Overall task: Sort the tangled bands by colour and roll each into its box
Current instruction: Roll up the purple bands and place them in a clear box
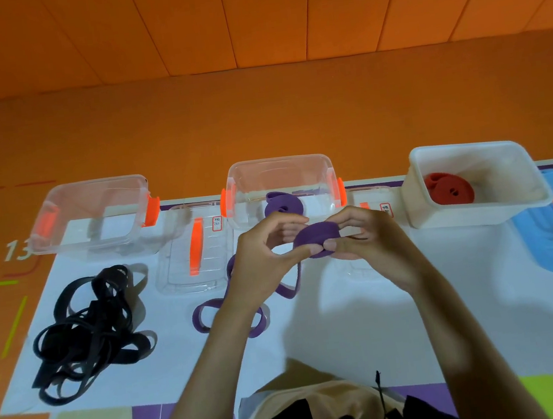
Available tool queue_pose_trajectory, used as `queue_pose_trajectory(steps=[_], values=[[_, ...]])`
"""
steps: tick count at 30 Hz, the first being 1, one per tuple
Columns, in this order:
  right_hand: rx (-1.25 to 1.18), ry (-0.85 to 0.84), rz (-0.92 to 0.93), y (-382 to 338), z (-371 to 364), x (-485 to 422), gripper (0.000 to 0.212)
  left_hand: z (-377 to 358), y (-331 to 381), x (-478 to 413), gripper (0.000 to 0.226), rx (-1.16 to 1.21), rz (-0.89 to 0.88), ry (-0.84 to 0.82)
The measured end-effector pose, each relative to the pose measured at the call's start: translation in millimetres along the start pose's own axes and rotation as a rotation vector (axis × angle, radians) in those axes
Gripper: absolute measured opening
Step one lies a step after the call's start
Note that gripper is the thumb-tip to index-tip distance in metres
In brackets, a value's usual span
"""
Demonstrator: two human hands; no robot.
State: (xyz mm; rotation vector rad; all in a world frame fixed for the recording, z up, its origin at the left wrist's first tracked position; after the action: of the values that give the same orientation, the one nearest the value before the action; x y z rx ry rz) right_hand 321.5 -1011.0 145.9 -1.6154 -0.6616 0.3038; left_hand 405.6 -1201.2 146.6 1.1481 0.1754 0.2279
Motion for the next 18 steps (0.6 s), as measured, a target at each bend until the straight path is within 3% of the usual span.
queue_pose_trajectory(steps=[6, 11, 14, 18], values=[[-0.246, -0.029, -0.031, 7.8, -5.7, 1.6, 0.019, 11.2, 1.5, -0.2, 0.045, 0.021, -0.017, -0.04], [0.152, -0.025, 0.013, -2.4, 0.1, 1.3, 0.032, 15.0, 8.6, 0.0, 0.043, -0.268, -0.144, -0.069], [0.177, 0.007, 0.074, -6.9, 2.5, 2.0, 0.038, 11.5, 11.2, 0.6, 0.042, -0.316, -0.174, -0.089], [0.102, 0.067, 0.171, -13.1, -0.7, 2.4, 0.036, 16.9, 8.1, 1.8, 0.044, -0.162, -0.124, 0.023]])
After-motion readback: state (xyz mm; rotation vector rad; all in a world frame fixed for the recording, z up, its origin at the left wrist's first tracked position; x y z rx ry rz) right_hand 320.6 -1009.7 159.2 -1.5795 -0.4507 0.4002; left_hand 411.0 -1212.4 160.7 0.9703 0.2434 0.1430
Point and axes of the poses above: each hand's wrist, its own x-axis away from the middle knuckle, its own z-axis out of the back of the hand, y = z × x, the point moved 3 cm from there along -x, towards the middle knuckle, and after that the axes turned 12 degrees about -x, right-handed, at the moved point
